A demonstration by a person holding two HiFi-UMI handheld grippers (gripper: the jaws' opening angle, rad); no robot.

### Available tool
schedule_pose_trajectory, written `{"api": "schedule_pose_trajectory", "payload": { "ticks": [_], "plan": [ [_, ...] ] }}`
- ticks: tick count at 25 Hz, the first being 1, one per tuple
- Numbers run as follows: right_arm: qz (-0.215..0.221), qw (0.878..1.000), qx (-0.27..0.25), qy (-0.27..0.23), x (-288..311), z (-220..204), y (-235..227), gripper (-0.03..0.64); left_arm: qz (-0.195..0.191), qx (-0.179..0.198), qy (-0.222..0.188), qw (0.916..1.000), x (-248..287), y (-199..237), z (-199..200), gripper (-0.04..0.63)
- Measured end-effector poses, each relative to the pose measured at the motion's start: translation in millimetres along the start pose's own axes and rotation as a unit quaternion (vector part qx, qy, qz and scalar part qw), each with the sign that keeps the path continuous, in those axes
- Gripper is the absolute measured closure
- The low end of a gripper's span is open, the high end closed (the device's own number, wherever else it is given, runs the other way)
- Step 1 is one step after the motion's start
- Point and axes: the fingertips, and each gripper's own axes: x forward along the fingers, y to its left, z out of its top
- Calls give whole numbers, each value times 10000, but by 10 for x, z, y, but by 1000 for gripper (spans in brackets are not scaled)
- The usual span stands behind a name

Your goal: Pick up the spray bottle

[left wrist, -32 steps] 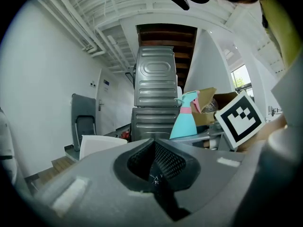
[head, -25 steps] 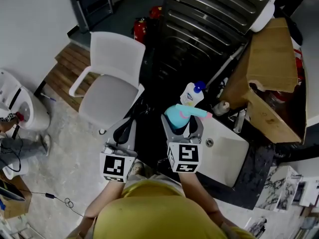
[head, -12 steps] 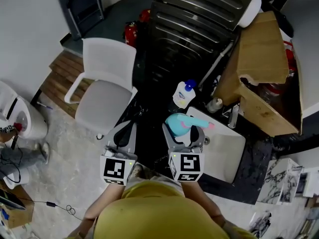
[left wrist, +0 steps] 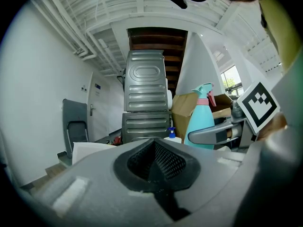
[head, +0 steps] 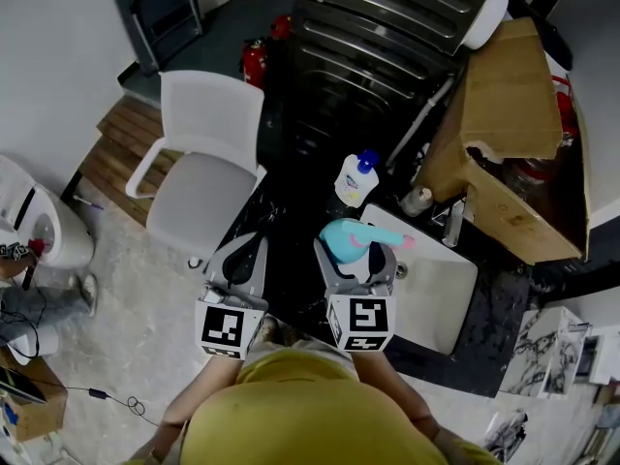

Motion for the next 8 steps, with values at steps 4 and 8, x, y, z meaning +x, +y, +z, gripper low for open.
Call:
{"api": "schedule_pose_trajectory", "payload": {
  "ticks": [4, 8],
  "plan": [
    [26, 10000, -10, 17, -6, -18, 5, 242, -2, -1, 12, 10000, -4, -19, -8, 594],
    [16, 10000, -48, -9, -17, -23, -17, 242, -16, 20, 10, 10000, 5, -55, -3, 594]
  ]
}}
